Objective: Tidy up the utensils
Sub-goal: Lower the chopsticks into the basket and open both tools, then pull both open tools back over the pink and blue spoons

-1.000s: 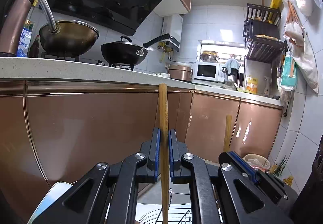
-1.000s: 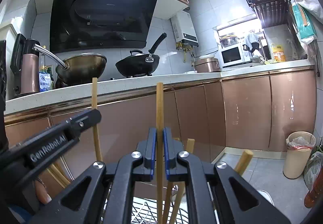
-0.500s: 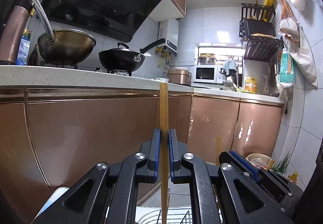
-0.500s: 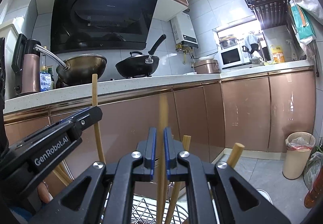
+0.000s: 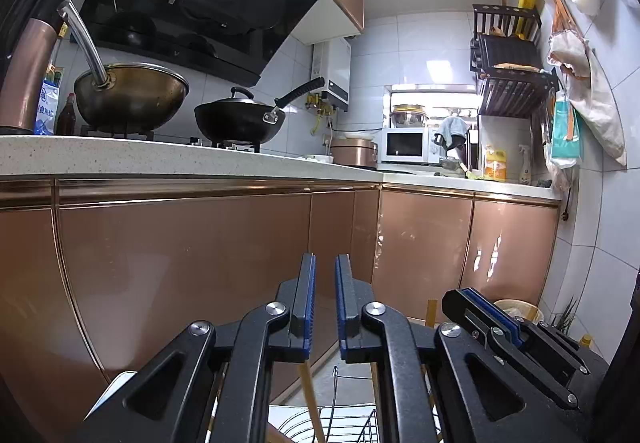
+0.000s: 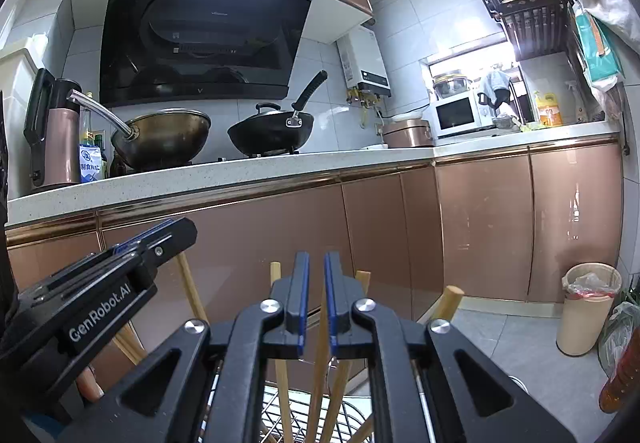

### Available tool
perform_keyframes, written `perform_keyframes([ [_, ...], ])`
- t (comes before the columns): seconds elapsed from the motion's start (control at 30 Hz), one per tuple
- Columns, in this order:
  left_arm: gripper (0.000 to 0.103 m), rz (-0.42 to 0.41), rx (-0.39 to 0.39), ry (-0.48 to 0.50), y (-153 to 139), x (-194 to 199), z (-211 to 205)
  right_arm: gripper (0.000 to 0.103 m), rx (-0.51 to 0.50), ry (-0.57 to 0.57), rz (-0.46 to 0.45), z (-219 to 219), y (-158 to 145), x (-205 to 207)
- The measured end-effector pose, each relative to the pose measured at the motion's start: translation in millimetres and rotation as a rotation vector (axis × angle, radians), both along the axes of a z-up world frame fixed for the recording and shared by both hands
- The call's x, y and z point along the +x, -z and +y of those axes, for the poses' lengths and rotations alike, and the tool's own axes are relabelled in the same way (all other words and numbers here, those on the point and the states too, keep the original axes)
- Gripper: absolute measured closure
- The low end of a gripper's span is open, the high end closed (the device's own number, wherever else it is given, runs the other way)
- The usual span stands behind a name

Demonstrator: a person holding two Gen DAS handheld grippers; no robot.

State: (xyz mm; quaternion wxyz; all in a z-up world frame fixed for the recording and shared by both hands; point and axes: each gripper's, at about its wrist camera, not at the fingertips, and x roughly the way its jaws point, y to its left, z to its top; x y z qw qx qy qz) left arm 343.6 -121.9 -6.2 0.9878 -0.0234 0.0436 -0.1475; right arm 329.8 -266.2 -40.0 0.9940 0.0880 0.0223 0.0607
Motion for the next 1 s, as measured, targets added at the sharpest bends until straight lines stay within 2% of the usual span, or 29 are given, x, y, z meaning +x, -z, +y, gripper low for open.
perform_keyframes([
  [0.1, 0.09, -0.001, 0.008, 0.002, -3, -2, -1, 0.095, -0.001, -0.003, 0.002, 1, -1, -1],
  [0.17, 0.079, -0.001, 0.01, 0.003, -5, -4, 0, 0.095, -0.001, -0.007, 0.004, 2, -3, -2],
  [0.2, 0.077, -0.003, 0.012, 0.002, -7, -6, 0, 0.095, -0.001, -0.007, 0.004, 3, -4, -3],
  [0.53, 0.062, -0.007, 0.024, -0.022, -28, -28, 10, 0.095, 0.014, 0.008, 0.024, -4, -19, -26],
  [0.7, 0.057, 0.042, 0.059, -0.052, -29, -51, 17, 0.086, -0.011, 0.027, 0.079, -4, -22, -45],
  [0.93, 0.048, 0.14, 0.09, -0.081, -21, -87, 31, 0.083, -0.034, 0.044, 0.155, -2, -22, -83],
  [1.0, 0.045, 0.156, 0.102, -0.089, -19, -99, 35, 0.08, -0.041, 0.043, 0.17, -1, -22, -93],
])
